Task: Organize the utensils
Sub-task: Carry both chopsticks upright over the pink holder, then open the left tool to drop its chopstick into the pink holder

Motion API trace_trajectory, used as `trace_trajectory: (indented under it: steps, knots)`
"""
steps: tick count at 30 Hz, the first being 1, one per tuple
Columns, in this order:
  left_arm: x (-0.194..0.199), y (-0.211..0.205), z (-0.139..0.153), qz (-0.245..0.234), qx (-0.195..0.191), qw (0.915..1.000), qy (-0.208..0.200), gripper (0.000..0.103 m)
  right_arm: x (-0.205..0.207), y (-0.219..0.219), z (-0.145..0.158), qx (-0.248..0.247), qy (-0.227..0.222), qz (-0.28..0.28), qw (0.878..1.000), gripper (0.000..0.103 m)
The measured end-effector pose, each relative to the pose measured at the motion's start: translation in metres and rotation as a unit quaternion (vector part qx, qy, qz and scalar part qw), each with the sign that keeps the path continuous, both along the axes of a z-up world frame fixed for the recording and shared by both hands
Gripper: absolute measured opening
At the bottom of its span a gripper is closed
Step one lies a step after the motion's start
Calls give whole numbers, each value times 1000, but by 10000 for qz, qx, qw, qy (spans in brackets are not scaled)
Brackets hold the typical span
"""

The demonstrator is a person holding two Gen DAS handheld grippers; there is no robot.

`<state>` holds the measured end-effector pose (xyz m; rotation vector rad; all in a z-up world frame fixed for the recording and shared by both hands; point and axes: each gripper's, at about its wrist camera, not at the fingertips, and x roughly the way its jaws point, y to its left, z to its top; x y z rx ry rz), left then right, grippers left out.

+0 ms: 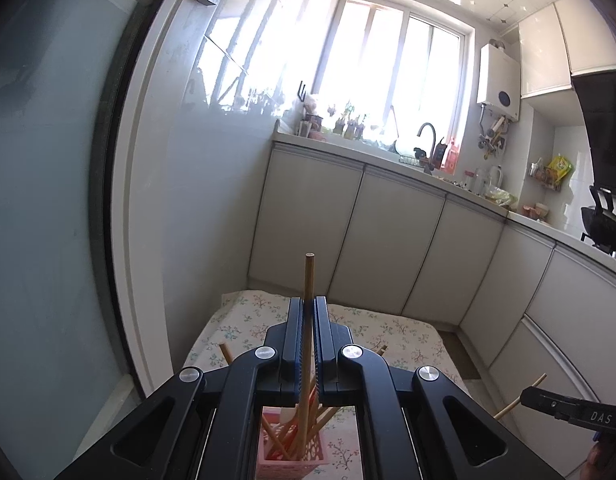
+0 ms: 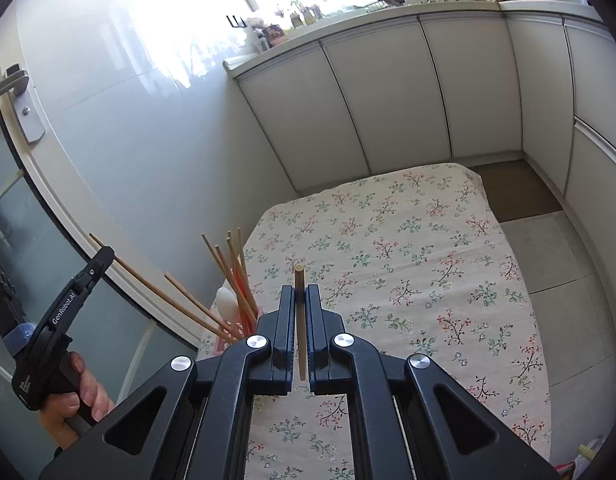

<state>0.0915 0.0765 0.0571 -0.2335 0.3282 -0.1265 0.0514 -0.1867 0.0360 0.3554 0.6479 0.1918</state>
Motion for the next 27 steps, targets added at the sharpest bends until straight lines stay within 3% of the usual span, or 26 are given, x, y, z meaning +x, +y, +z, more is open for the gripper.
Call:
trace_trajectory:
  steps: [11,22,26,27]
  knots:
    - [19,-17,-21,-191,172,9996,153,4,0,1,0,-3,17,38,10000,5]
    - [45,-36,-57,-426,477,9941,880,8,-3,0,3,27,-51,74,10000,5]
    - [34,-31,-55,-337,452,9934,998,45,-6,4,8,16,-176,127,9998,5]
    - [31,-27,-54,-307,416,9931,1057,49,-7,5,10,15,-213,143,9997,5]
